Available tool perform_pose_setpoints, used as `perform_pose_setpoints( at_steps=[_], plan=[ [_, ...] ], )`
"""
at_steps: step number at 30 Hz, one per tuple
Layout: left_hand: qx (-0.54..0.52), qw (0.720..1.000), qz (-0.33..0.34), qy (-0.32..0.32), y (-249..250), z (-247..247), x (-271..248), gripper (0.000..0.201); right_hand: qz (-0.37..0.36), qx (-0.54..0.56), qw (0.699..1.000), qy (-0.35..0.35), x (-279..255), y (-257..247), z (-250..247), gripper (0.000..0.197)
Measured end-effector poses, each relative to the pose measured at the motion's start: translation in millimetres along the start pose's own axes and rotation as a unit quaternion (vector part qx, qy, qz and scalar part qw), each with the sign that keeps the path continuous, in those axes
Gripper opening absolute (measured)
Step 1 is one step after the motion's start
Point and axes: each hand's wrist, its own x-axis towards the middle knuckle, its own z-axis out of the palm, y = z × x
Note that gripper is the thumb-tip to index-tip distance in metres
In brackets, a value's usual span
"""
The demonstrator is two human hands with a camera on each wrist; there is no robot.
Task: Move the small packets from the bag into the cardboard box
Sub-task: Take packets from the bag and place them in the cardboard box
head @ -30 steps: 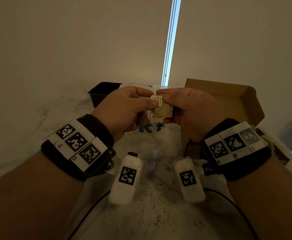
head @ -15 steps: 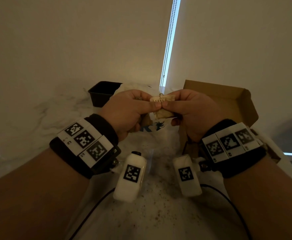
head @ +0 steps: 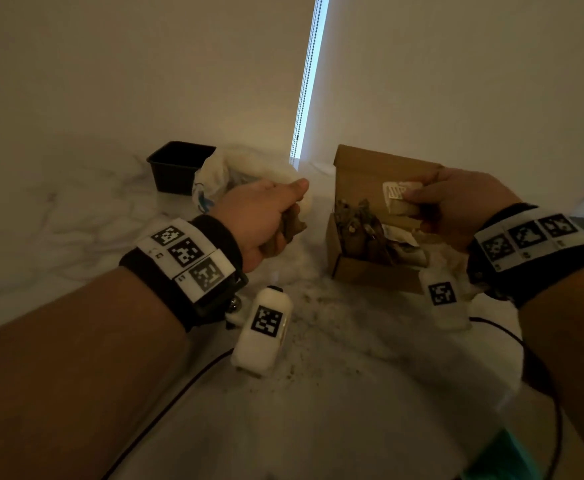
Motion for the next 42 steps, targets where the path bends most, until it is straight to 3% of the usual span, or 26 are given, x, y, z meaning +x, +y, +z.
perform_pose_setpoints(
  at_steps=[3, 5, 9, 15, 19, 23, 29, 33, 36, 38, 42],
  plan=[
    [-0.002, 1.0, 0.0, -0.007, -0.1, 3.5, -5.0, 0.024, 0.05, -0.129, 0.99, 0.008, 6.2, 6.5, -9.3, 0.01],
    [0.004, 1.0, 0.0, -0.008, 0.2, 4.7, -7.5, 0.025, 0.069, -0.239, 0.968, -0.01, 6.4, 10.6, -10.1, 0.011],
    [0.007, 1.0, -0.002, -0.001, 2.0, 4.0, -9.4, 0.025, 0.068, -0.398, 0.914, -0.04, 8.1, 15.4, -8.0, 0.028],
    [-0.006, 1.0, -0.02, 0.01, 3.6, 2.8, -8.1, 0.028, 0.087, -0.414, 0.906, -0.017, 11.3, 12.6, -2.5, 0.037],
    [-0.047, 0.998, -0.041, 0.017, 9.3, -0.9, -8.7, 0.043, 0.029, -0.517, 0.856, -0.003, 6.8, -6.6, 0.2, 0.035],
    [-0.102, 0.993, -0.056, 0.034, 16.7, -8.9, -5.1, 0.057, -0.054, -0.393, 0.918, 0.014, -5.2, -37.8, 21.8, 0.018],
    [-0.148, 0.986, -0.055, 0.048, 24.3, -17.5, -0.9, 0.061, -0.083, -0.182, 0.969, -0.142, -15.3, -49.5, 91.2, 0.026],
    [-0.158, 0.984, -0.056, 0.062, 25.5, -22.5, 4.3, 0.06, -0.093, -0.013, 0.967, -0.238, -17.1, -41.6, 118.5, 0.02],
    [-0.132, 0.988, -0.047, 0.064, 22.1, -26.3, 11.0, 0.057, -0.104, 0.067, 0.951, -0.284, -17.8, -28.3, 127.1, 0.031],
    [-0.106, 0.992, -0.047, 0.049, 18.4, -26.4, 16.1, 0.054, -0.115, 0.094, 0.947, -0.283, -15.5, -18.6, 131.5, 0.035],
    [-0.065, 0.997, -0.045, 0.002, 12.2, -21.6, 20.1, 0.027, -0.114, 0.121, 0.955, -0.244, -9.7, -7.2, 131.5, 0.012]
  ],
)
